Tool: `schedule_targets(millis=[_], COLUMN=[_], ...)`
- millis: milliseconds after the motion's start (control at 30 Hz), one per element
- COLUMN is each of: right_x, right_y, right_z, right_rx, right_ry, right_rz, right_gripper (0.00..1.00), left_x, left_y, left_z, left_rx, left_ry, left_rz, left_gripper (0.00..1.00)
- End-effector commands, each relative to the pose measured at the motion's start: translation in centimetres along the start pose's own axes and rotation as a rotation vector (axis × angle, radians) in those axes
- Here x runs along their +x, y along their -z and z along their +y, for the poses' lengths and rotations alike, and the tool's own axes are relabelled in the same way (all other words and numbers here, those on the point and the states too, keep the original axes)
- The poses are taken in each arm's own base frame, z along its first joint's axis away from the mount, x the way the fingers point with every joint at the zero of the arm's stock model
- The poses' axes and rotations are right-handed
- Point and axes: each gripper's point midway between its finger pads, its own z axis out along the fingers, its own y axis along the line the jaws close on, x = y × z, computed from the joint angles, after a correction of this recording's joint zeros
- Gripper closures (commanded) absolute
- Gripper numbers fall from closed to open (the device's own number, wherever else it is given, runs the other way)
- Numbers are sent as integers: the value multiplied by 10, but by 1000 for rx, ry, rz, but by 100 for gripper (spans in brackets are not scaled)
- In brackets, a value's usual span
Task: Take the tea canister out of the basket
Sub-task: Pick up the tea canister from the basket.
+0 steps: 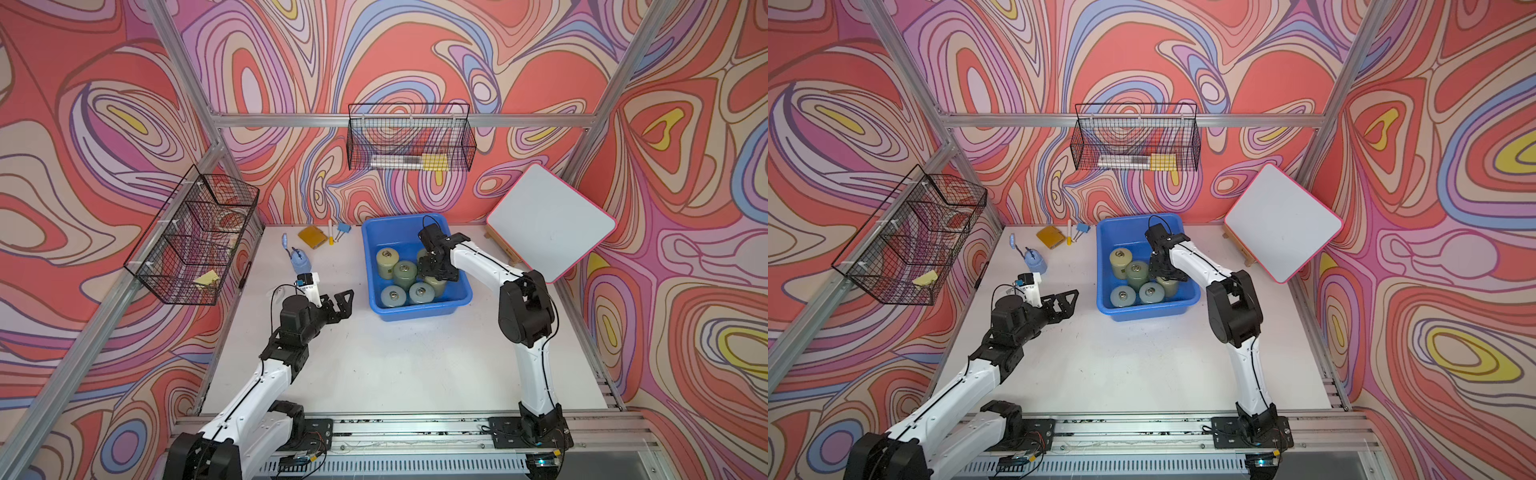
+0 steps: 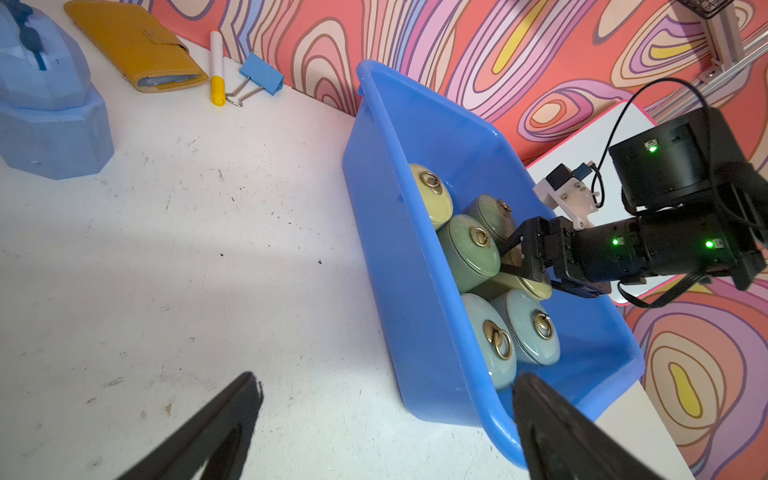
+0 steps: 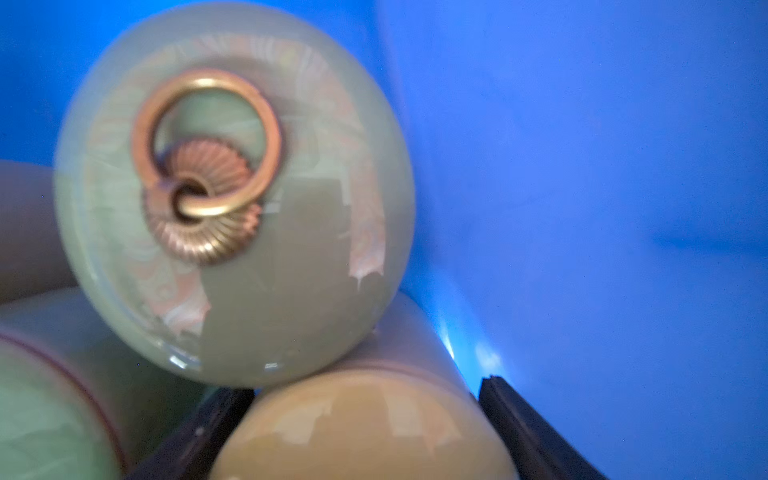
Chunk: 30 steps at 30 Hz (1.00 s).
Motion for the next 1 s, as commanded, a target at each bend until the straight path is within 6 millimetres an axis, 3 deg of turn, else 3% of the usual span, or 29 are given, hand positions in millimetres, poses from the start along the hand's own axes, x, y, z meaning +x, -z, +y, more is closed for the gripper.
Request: schedule_targets(millis=[0,267,600,967], right_x=[-12,-37,-53,-54], right_y=[12,48,84,125], right_z=[0,0,-2,-7], right_rx=[-8,-7,-15,-46], right_ry=[5,25,34,36], right_rz=[-32,-94,-148,-186], right_gripper=[34,38,39,39], left_x=[-7,-7,-8,-9], left_y=[1,2,4,6], left_z=[-7,-5,-6,-5], left_rx=[20,10,10,7], left_ry=[-9,-12,-16,-20], left_rz=[-22,-23,-31,-37], left_gripper=[1,1,1,1])
